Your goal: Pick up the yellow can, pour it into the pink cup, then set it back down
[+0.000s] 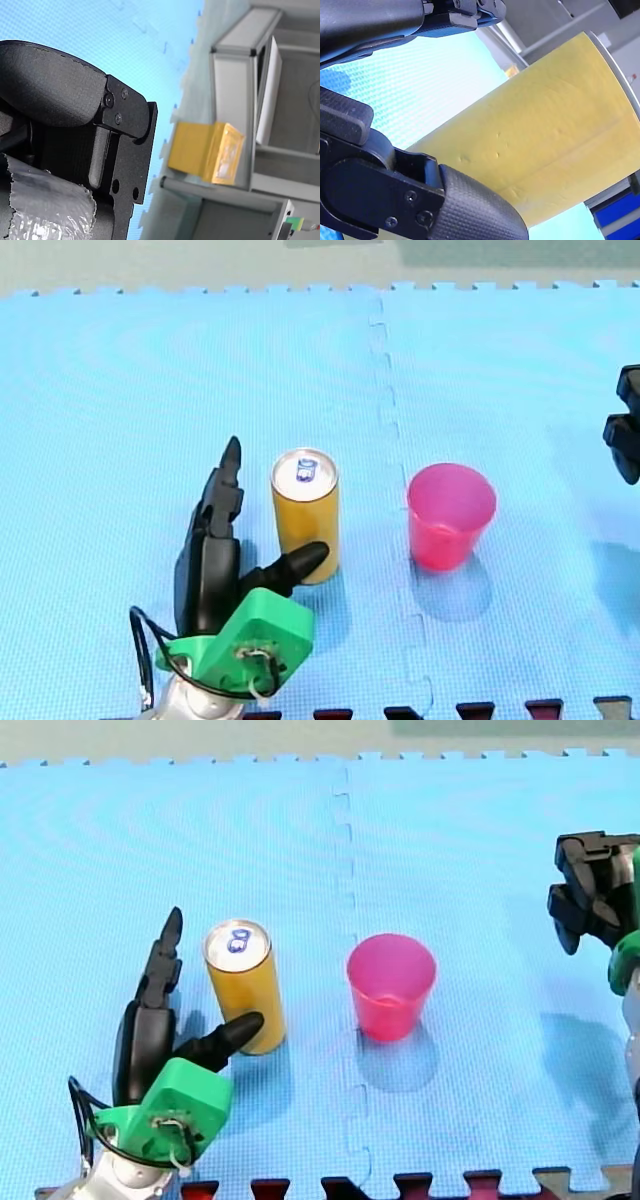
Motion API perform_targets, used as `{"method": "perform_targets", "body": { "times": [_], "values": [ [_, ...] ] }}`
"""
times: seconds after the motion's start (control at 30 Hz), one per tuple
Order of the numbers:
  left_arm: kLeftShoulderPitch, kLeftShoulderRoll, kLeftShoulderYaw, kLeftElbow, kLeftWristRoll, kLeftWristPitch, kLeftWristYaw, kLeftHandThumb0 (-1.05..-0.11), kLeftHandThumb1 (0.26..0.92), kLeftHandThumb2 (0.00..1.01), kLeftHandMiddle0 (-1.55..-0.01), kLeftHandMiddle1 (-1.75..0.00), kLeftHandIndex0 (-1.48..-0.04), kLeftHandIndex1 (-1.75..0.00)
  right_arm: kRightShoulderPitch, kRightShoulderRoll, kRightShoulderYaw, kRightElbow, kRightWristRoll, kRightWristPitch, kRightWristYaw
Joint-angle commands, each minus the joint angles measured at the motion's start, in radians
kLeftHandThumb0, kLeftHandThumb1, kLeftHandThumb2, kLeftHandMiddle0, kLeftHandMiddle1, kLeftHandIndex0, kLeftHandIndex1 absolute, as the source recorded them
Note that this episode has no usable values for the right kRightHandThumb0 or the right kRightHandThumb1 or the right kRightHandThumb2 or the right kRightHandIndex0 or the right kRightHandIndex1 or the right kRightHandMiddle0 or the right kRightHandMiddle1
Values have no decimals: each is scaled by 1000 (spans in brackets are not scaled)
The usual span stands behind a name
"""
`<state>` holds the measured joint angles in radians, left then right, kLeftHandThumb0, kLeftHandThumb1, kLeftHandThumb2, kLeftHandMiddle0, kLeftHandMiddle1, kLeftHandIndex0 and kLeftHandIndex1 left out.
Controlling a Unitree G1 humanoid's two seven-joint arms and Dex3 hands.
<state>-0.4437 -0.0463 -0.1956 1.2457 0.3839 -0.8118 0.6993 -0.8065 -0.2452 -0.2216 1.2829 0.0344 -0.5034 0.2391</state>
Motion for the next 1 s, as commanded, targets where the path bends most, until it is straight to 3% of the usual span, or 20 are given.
{"method": "perform_targets", "body": {
  "times": [0.0, 0.1, 0.3, 0.4, 0.97],
  "values": [
    [7, 3, 12, -5, -8, -12, 1, -1048, 865, 0, -173, -33, -116, -7, -5, -6, -2, 1, 2, 3, 0],
    [20, 7, 22, -8, -14, -39, 1, -1048, 862, 0, -187, -35, -123, -9, -4, -6, -2, 0, 3, 2, 1],
    [86, 9, 23, -58, -11, -202, -14, -1048, 855, 0, -183, -27, -132, -10, -3, -6, -3, 0, 3, 3, 0],
    [109, 12, 27, -84, -12, -244, -35, -1048, 854, 0, -170, -18, -133, -9, -4, -5, -1, 1, 1, 5, -2],
    [128, 35, 33, -132, 29, -248, -63, -1048, 860, 2, -151, -4, -125, -2, -6, 5, 0, 5, 0, 8, -11]
  ]
}}
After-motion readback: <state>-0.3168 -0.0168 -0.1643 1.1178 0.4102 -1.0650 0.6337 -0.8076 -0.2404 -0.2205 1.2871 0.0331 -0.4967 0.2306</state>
